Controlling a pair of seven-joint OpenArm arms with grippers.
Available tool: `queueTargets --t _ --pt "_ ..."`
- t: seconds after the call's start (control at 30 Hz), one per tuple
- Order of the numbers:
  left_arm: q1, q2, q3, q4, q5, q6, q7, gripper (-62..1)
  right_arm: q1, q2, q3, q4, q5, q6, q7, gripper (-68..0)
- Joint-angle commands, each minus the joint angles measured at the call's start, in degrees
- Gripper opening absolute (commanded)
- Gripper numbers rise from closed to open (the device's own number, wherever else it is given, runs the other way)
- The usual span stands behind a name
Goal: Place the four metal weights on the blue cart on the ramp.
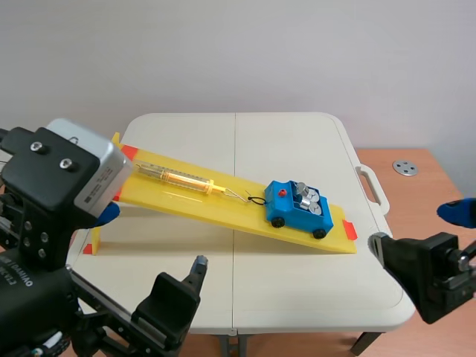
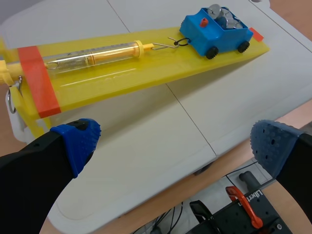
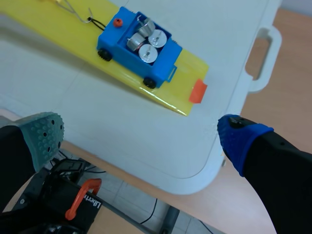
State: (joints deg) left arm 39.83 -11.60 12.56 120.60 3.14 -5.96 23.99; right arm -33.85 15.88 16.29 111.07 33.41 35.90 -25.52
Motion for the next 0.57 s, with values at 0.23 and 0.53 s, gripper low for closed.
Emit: queueTargets --t 0.23,0.53 --pt "0.13 0.11 -1.77 4.94 -2.54 3.80 -6.19 1.4 1.81 2.67 -0.83 5.97 -1.01 -3.39 8.35 -1.6" --pt "0.11 0.11 -1.77 4.94 -2.54 3.76 -6.56 1.4 1.81 2.67 -1.27 5.97 -1.11 -3.39 8.35 -1.6"
